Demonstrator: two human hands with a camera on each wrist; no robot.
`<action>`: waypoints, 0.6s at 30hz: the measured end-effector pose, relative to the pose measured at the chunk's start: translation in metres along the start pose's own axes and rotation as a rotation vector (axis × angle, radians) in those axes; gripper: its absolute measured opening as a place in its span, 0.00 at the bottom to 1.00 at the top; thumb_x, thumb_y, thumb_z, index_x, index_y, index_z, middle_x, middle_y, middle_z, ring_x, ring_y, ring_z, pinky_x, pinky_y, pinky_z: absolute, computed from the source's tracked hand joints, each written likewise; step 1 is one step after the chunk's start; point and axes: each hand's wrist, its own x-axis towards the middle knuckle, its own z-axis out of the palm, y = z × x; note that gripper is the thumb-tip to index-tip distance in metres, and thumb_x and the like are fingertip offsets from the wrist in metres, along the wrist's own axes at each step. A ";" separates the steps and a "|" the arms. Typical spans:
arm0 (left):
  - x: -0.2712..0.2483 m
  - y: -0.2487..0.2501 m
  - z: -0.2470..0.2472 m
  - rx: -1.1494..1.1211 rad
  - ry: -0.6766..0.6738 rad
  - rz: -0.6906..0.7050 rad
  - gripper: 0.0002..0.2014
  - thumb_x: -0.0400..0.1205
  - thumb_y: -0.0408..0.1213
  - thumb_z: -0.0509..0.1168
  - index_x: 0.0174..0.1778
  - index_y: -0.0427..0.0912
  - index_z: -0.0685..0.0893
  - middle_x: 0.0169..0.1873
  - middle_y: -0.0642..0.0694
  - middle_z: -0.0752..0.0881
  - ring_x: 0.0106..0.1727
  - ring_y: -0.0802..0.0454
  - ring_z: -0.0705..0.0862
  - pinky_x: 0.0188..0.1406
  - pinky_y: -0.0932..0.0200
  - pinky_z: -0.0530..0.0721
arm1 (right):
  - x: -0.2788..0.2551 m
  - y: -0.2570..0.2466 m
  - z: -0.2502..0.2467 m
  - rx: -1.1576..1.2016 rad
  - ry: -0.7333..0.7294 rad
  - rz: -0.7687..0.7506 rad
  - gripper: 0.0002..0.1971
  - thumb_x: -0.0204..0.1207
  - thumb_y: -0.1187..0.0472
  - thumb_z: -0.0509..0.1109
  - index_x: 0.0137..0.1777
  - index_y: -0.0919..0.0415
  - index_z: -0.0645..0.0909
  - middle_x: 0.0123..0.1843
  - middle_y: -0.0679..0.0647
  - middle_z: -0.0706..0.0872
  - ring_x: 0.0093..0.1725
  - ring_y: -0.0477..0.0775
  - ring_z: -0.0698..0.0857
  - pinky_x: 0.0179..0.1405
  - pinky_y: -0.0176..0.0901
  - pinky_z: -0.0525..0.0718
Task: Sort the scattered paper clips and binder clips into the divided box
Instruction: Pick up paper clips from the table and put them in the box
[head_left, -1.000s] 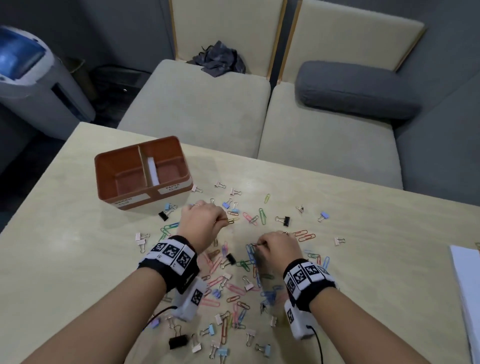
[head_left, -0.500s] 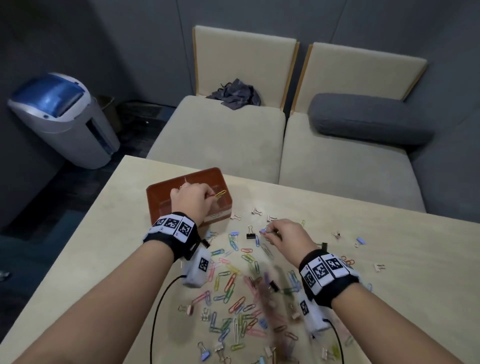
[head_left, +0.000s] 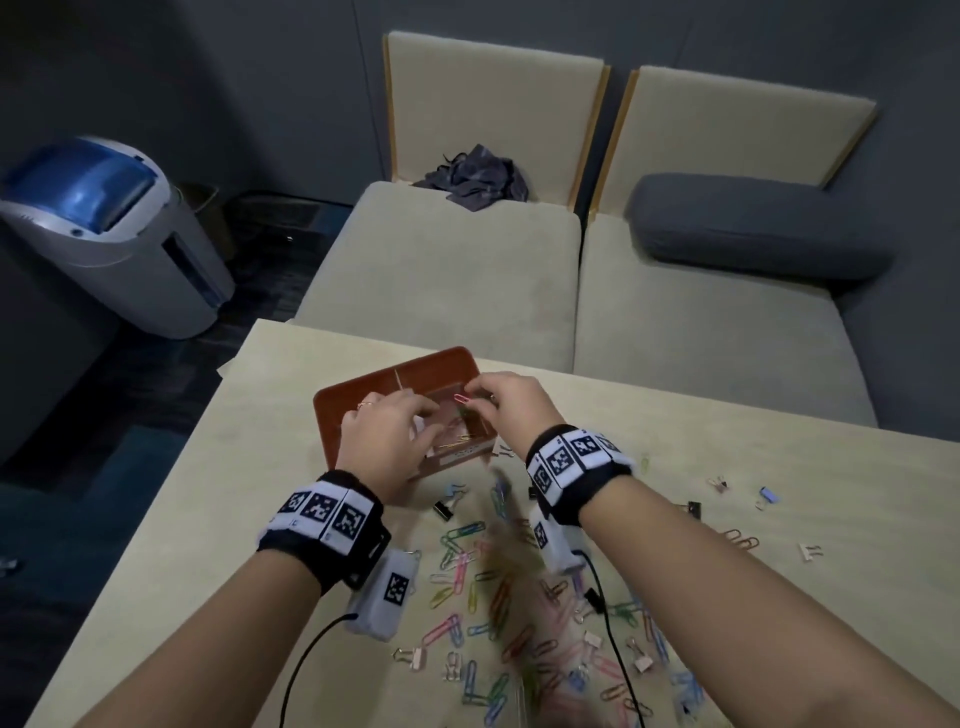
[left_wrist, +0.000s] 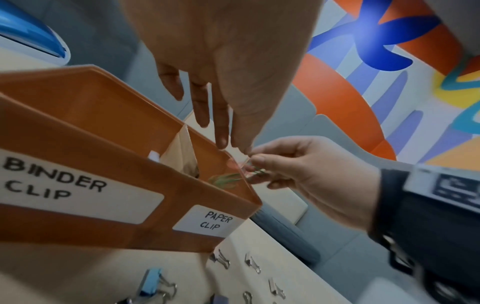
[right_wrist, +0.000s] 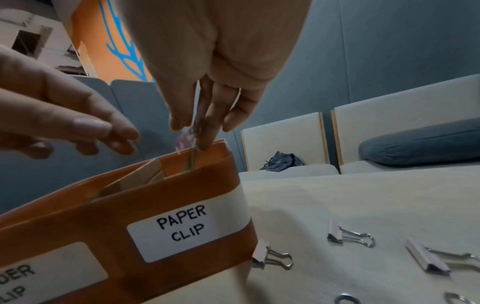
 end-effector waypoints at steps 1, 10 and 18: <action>-0.005 0.000 0.000 -0.008 0.003 0.022 0.10 0.79 0.51 0.66 0.54 0.56 0.85 0.54 0.55 0.86 0.58 0.47 0.78 0.55 0.49 0.74 | 0.003 -0.001 0.004 -0.014 -0.001 -0.018 0.11 0.79 0.59 0.68 0.58 0.58 0.86 0.58 0.55 0.88 0.58 0.55 0.85 0.63 0.46 0.80; -0.039 0.023 0.021 -0.206 -0.154 0.275 0.10 0.79 0.43 0.69 0.54 0.47 0.86 0.47 0.52 0.87 0.49 0.53 0.82 0.52 0.52 0.82 | -0.061 0.059 -0.031 -0.069 0.131 0.079 0.07 0.79 0.56 0.67 0.51 0.53 0.86 0.50 0.48 0.88 0.46 0.49 0.86 0.56 0.50 0.83; -0.058 0.051 0.078 -0.099 -0.361 0.202 0.14 0.78 0.44 0.69 0.59 0.47 0.83 0.53 0.52 0.84 0.56 0.52 0.81 0.56 0.59 0.79 | -0.168 0.136 -0.034 -0.169 -0.045 0.386 0.10 0.76 0.53 0.70 0.57 0.48 0.83 0.53 0.43 0.85 0.46 0.42 0.80 0.46 0.35 0.77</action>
